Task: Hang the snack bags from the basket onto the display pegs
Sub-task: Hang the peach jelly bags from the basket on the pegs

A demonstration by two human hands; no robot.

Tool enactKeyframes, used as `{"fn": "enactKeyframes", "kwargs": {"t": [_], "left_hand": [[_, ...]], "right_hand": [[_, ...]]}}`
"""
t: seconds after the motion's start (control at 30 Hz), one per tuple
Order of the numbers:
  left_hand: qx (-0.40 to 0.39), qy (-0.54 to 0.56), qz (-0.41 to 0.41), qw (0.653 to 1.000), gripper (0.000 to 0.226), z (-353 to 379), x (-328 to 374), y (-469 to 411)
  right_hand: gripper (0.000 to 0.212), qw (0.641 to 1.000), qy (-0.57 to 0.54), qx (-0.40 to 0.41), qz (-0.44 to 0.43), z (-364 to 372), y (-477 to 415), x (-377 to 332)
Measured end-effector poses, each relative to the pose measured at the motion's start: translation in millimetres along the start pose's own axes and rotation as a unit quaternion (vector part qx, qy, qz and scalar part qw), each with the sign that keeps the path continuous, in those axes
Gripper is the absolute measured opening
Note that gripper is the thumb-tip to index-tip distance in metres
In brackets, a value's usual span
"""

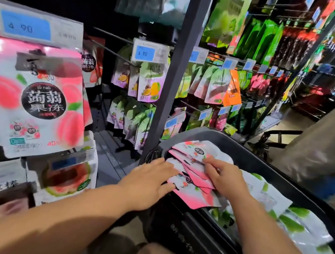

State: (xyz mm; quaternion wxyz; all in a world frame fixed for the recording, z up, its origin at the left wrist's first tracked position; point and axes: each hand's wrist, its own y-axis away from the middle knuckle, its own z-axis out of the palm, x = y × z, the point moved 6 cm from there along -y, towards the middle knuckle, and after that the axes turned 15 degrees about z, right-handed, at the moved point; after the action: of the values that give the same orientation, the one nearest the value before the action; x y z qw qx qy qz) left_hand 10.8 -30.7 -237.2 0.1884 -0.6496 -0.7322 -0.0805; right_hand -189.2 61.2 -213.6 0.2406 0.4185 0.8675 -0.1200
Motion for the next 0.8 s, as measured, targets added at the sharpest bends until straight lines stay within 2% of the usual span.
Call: {"fn": "enactKeyframes", "kwargs": {"t": [0.13,0.3,0.43,0.57,0.67,0.8], "left_hand": [[0.008,0.009,-0.004,1.000,0.050,4.6,-6.8,-3.0],[0.022,0.013,-0.002,1.000,0.049,6.0,-10.5,-6.4],[0.018,0.019,-0.009,1.000,0.049,7.0,-11.0,-4.8],[0.010,0.024,-0.009,1.000,0.049,6.7,-10.3,-5.0],[0.007,0.032,-0.012,0.999,0.050,7.3,-10.9,-5.1],[0.045,0.095,-0.030,0.994,0.053,3.5,-14.5,-6.1]], "right_hand": [[0.028,0.999,0.023,0.027,-0.019,1.1,-0.8,-3.9],[0.022,0.999,-0.031,0.023,-0.009,8.9,-10.7,-0.1],[0.020,0.991,-0.110,0.079,-0.014,0.3,-7.7,-5.6],[0.017,0.962,-0.217,0.163,-0.019,-21.9,2.9,-11.3],[0.023,0.921,-0.334,0.198,-0.028,-39.4,16.0,-21.1],[0.048,0.882,-0.408,0.234,-0.037,-60.1,28.6,-37.1]]}}
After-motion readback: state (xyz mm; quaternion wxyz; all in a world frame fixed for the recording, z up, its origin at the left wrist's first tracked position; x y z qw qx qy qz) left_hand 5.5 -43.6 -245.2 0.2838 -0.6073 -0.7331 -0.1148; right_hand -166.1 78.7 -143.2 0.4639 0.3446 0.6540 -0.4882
